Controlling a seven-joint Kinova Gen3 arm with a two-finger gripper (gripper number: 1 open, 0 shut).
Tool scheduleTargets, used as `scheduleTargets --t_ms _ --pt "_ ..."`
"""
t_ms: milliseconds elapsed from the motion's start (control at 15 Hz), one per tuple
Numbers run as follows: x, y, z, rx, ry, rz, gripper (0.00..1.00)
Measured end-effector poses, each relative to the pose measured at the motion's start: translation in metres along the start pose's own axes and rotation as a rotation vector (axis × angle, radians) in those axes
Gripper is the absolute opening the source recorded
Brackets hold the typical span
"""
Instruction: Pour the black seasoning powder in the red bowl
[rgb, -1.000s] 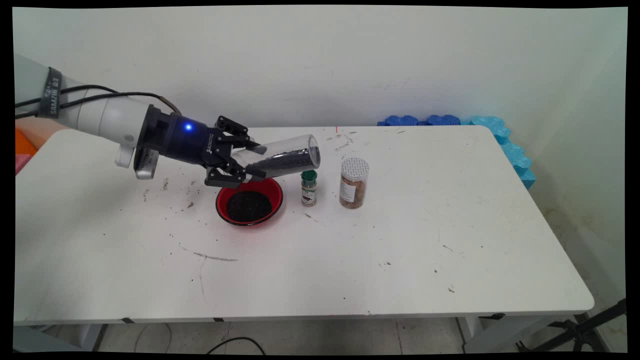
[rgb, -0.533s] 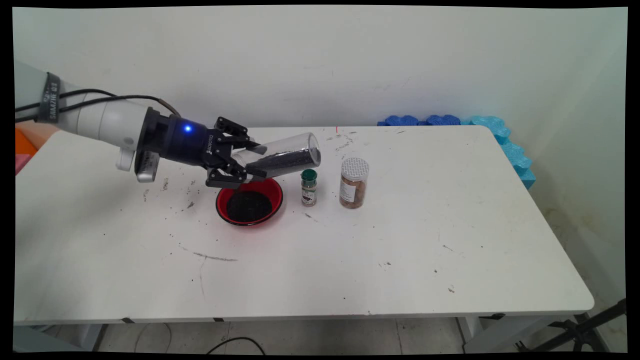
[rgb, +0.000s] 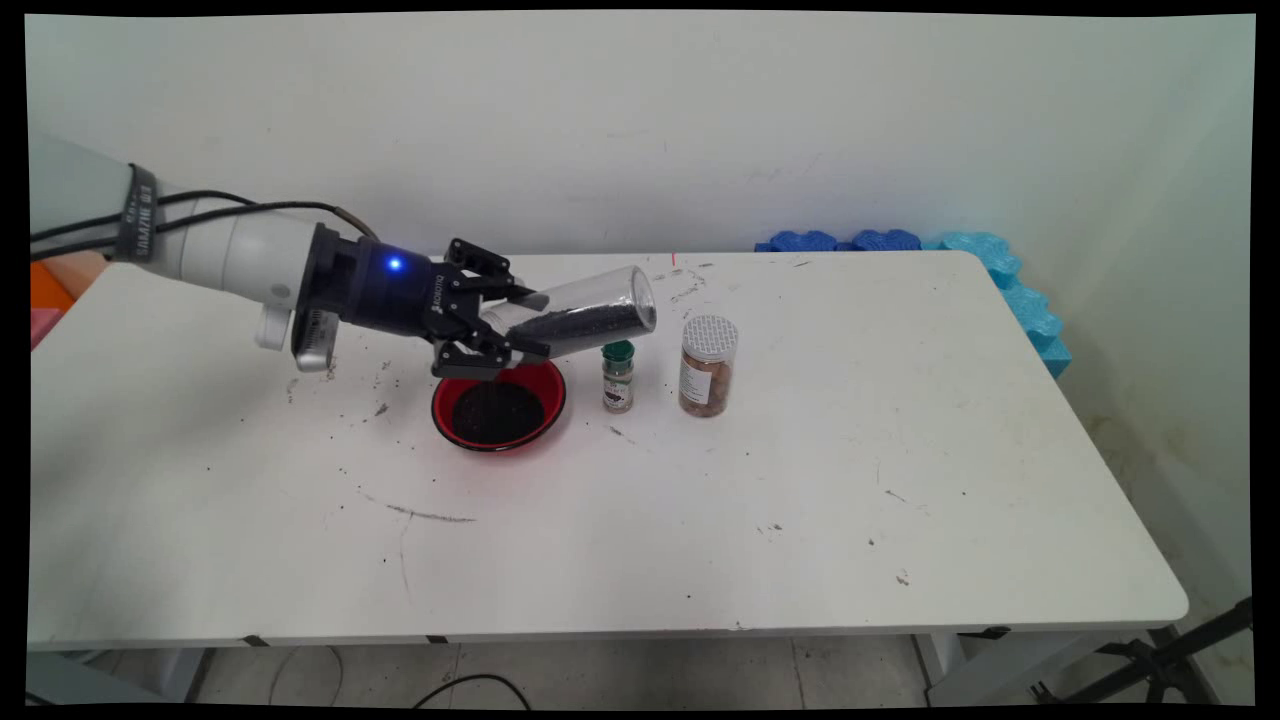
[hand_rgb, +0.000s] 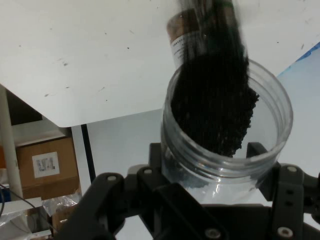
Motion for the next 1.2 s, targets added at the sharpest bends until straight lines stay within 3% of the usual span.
scheduleTargets --t_ms 800,1200 --pt "0.0056 0.0012 0.0118 -0.012 -0.001 0.029 0.00" --pt "0.0053 0.0084 0.0108 0.006 0.031 0.222 0.00"
